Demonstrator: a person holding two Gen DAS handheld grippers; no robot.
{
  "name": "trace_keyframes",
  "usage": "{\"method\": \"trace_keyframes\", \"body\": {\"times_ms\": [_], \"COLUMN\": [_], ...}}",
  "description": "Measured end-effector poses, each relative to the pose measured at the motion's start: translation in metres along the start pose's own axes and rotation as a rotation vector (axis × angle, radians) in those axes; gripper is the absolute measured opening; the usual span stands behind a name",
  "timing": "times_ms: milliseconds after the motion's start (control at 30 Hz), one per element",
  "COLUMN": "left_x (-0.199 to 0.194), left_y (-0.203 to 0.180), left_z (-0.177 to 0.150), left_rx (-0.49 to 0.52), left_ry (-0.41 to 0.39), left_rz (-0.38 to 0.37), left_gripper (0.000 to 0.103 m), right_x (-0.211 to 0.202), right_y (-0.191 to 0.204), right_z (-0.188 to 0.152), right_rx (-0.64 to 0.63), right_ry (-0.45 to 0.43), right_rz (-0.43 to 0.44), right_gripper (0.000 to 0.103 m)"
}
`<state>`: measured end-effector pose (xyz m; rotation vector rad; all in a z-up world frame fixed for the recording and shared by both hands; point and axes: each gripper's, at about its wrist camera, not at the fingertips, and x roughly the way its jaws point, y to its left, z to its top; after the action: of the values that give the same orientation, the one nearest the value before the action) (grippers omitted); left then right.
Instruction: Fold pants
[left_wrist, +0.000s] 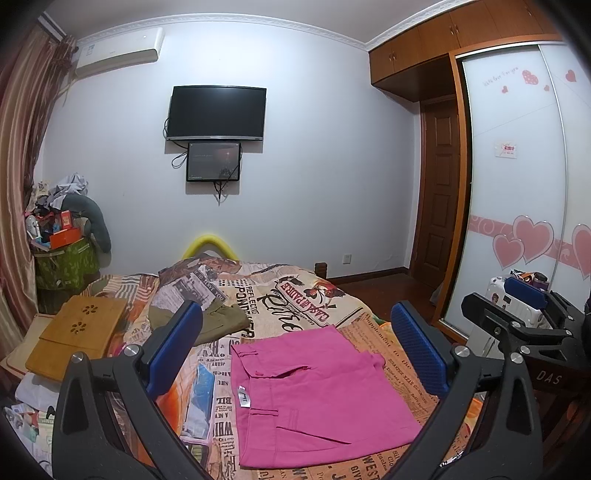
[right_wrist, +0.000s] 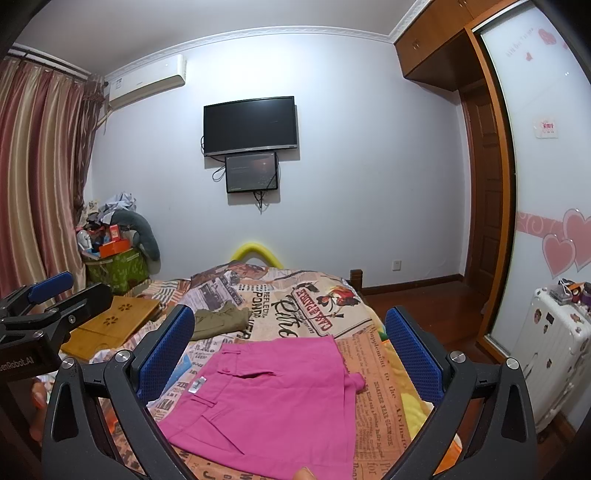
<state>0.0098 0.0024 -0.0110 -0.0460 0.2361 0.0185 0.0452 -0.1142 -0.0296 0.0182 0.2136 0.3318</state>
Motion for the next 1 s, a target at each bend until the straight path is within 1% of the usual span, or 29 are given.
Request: {"method": "trace_keyframes", "body": {"times_ms": [1000], "left_x": [0.0042], "left_y": [0.0011], "left_z": [-0.0014], "left_rx": [-0.004], "left_ry": [0.005], "left_rz": [0.012], "left_gripper": [0.103], "right_x": [-0.0001], "right_y": [0.0006], "right_z": [0.0054], "right_rx": [-0.014], "right_ry": [0.001], "right_rz": [0.010], "right_gripper": [0.103]}}
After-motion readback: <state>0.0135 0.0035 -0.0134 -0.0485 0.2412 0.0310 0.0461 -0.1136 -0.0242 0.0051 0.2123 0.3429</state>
